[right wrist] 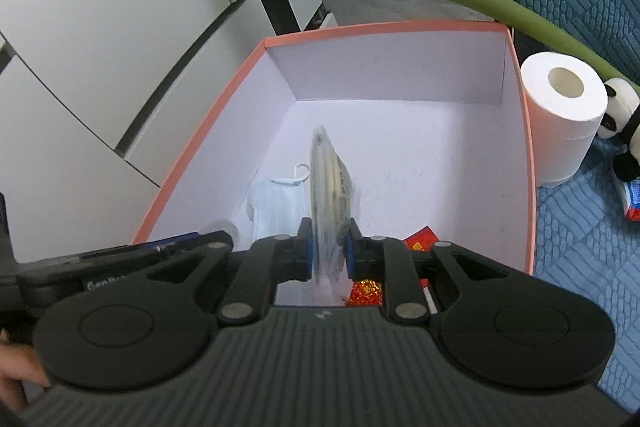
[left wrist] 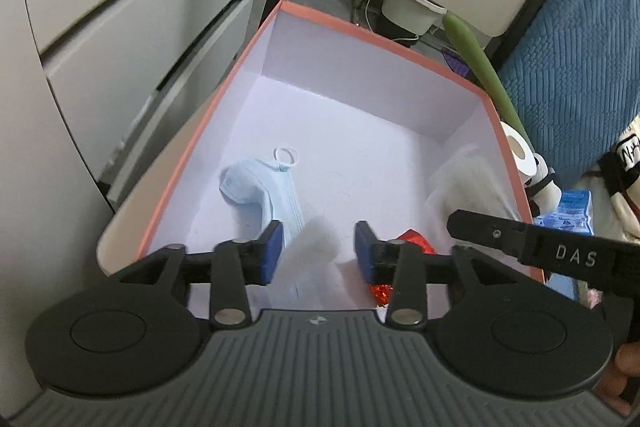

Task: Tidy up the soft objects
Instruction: 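Open the left gripper over the pink box while the right gripper releases the packet inside, then withdraw both grippers from the pink box back over the chair seat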

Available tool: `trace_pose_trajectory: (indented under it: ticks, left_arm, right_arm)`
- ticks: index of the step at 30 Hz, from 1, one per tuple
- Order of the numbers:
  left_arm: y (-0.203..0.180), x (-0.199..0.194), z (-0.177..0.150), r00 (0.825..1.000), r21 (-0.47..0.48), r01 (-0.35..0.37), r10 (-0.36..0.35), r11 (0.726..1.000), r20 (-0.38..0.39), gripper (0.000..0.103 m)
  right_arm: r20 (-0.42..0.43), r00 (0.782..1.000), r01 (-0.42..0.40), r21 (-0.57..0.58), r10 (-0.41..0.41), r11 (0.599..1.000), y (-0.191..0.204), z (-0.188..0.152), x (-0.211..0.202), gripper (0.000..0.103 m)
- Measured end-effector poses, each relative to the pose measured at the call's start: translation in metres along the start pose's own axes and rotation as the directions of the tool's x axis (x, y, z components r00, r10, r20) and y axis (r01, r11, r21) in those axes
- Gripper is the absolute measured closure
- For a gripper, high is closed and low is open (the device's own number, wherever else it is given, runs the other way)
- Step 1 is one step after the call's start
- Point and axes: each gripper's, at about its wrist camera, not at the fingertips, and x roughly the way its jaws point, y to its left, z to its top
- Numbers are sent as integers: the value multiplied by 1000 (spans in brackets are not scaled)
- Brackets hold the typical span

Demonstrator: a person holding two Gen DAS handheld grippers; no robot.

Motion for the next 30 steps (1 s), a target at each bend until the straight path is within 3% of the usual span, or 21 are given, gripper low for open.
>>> trace_pose_trajectory:
  ticks: [4, 8, 17, 30]
  left_arm:
    - [-11, -18, 3, 999, 23, -9, 8, 1000, 35, 49]
    - [-19, -39, 9, 997, 30, -3, 1, 1000, 75, 43]
    - [-67, -87, 8, 984, 113, 14, -33, 994, 172, 43]
    - [-138, -102, -23, 976, 187, 57, -95, 981, 198, 43]
  right_arm:
    - [34, 999, -2, 2, 2, 1000, 0, 6, -13, 45]
    - [92, 995, -32, 3, 32, 999, -1, 8, -38, 45]
    - [240, 970, -19, -27, 25, 999, -5, 7, -106, 45]
    - [341, 939, 57, -19, -47, 998, -39, -17, -172, 45]
